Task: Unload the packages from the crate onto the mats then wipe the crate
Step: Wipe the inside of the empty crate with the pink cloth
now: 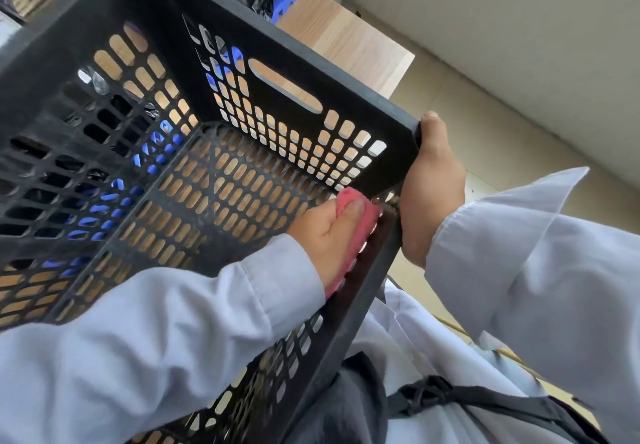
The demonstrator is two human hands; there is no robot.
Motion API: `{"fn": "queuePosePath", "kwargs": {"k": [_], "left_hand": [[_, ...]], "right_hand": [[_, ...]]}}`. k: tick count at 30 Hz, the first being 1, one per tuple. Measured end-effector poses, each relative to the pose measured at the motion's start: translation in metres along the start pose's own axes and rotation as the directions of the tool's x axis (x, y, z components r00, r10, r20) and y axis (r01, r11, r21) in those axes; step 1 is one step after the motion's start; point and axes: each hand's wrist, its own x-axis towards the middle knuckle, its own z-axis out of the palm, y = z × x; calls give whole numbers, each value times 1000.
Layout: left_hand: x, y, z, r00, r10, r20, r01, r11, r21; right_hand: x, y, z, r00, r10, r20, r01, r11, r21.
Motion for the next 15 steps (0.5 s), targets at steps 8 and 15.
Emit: {"fn": "queuePosePath", "kwargs": {"k": [8,15], "left_hand": [[12,-10,-58,978,-207,37,210,972,-105],[36,-95,-42,904,-426,-26,378,773,509]], "right_hand": [[0,0,1,1000,28,7,-28,999,21],[0,-2,1,999,38,0,-38,999,1]]}}
